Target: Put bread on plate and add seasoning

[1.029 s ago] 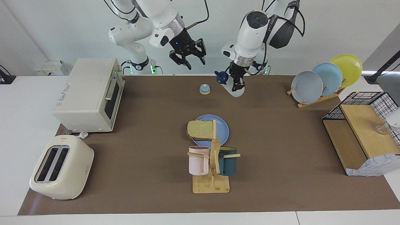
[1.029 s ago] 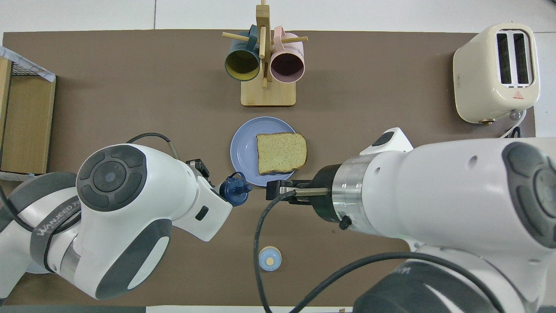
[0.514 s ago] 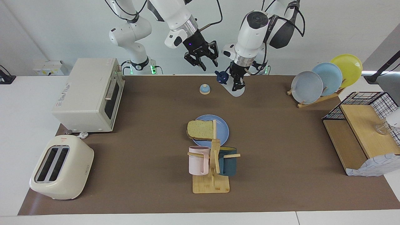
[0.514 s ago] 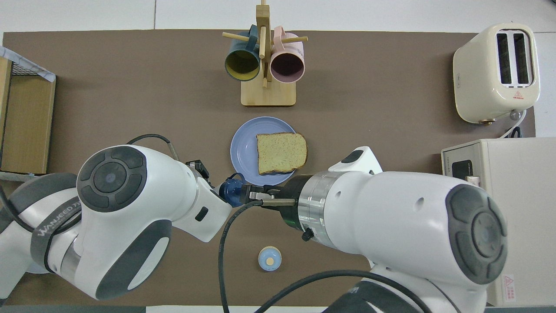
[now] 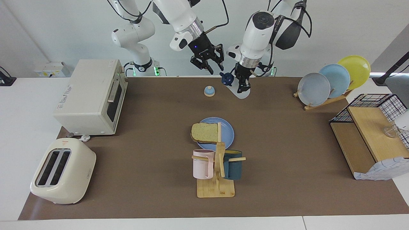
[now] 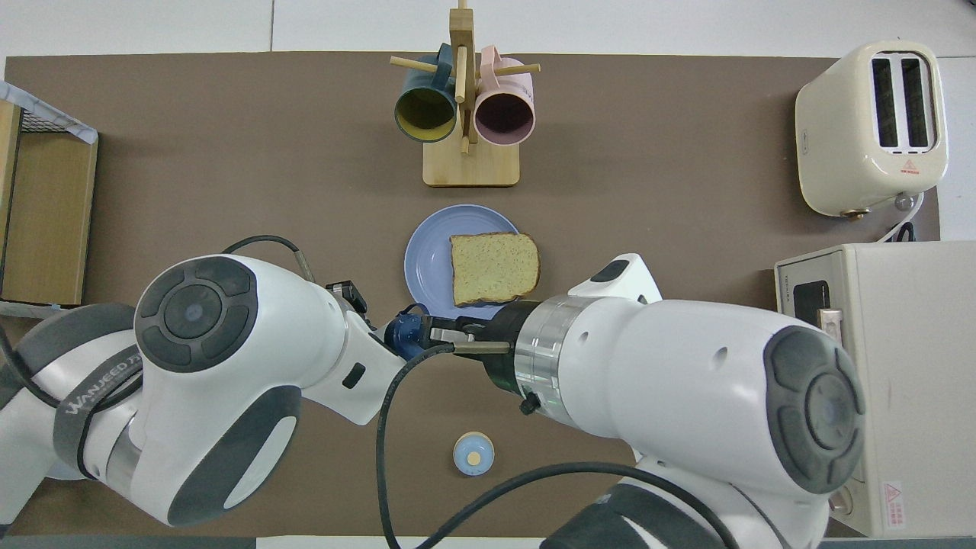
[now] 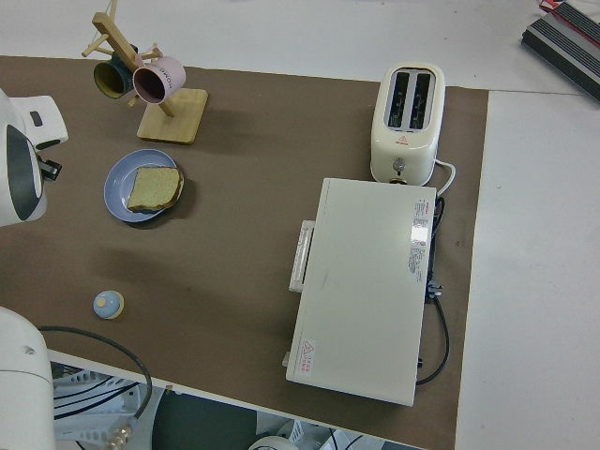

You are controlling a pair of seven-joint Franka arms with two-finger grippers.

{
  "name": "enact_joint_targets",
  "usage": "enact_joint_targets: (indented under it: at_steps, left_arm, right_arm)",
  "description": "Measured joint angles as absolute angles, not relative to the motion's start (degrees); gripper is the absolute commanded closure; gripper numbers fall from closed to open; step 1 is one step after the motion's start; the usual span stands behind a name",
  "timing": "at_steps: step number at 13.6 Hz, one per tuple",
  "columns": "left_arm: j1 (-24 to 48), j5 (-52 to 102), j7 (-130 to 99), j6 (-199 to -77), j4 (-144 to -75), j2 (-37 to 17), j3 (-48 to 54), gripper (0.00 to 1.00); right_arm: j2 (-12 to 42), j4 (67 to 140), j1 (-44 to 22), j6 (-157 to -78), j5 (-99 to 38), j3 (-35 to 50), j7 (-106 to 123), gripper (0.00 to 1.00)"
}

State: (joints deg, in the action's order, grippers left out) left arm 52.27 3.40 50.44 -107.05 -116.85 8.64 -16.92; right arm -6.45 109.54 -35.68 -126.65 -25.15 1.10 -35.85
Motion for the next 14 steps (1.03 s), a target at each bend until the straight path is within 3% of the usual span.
enact_joint_targets:
  at_steps: [11,14]
  left_arm:
    - [52.3,3.4,50.3,-107.1,-116.9,9.3,-16.9,1.0]
    - [52.3,3.4,50.3,-107.1,-116.9,9.3,-16.9,1.0]
  right_arm:
    - [-4.9,108.8,-36.6,-127.8,-25.2,1.2,-36.9,0.54]
    - [-4.9,107.2,-36.6,-125.1,-25.2,1.2,-36.9,0.6]
